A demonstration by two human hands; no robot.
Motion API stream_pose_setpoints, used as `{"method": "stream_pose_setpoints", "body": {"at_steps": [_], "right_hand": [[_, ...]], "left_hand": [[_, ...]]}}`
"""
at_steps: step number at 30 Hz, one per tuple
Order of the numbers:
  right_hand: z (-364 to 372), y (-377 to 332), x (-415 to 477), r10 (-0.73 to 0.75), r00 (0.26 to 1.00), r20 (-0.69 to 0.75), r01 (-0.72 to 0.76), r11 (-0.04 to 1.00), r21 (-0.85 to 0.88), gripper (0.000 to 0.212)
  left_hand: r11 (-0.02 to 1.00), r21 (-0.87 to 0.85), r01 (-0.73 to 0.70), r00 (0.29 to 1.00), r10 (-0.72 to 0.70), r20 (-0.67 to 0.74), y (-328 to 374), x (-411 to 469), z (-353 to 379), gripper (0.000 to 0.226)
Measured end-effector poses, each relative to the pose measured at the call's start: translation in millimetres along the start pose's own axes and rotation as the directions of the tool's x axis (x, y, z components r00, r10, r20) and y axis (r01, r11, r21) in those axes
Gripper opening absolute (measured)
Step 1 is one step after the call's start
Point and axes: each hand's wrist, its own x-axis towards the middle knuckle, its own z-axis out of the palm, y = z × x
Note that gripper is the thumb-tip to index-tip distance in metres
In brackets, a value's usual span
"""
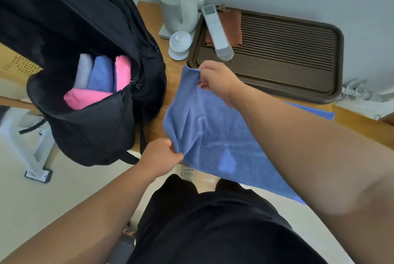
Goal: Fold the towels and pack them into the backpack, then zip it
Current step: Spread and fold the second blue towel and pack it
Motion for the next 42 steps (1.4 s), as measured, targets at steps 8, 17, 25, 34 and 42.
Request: {"method": "stream_pose_setpoints", "body": {"at_steps": [8, 17, 25, 34, 42], "right_hand": [[-8, 29, 4, 0.197, 0.965, -0.173, -0.243, 0.919, -0.310, 0.056], [-22, 71, -14, 0.237, 0.930, -0.279, -0.331, 0.871, -0.364, 0.052], [-12, 98, -17, 0.495, 0.816, -0.298, -0.541, 0.836, -0.094, 0.053], [2, 47, 3, 0.260, 0.941, -0.219, -0.248, 0.965, 0.079, 0.037], [18, -12, 41, 0.157, 0.987, 0.044, -0.154, 0.986, -0.058, 0.054]], "left_hand": [[0.986, 0.165, -0.015, 0.998, 0.024, -0.053, 7, 39, 2, 0.026], [0.945, 0.321, -0.053, 0.995, 0.078, -0.065, 0, 80, 17, 0.040], [0.967, 0.216, -0.135, 0.986, 0.154, -0.071, -1, 76, 13, 0.029], [0.974, 0.003, -0.226, 0.965, 0.224, -0.137, 3, 54, -12, 0.029], [0.989, -0.044, -0.145, 0.979, 0.137, -0.150, 2, 30, -21, 0.063]]}}
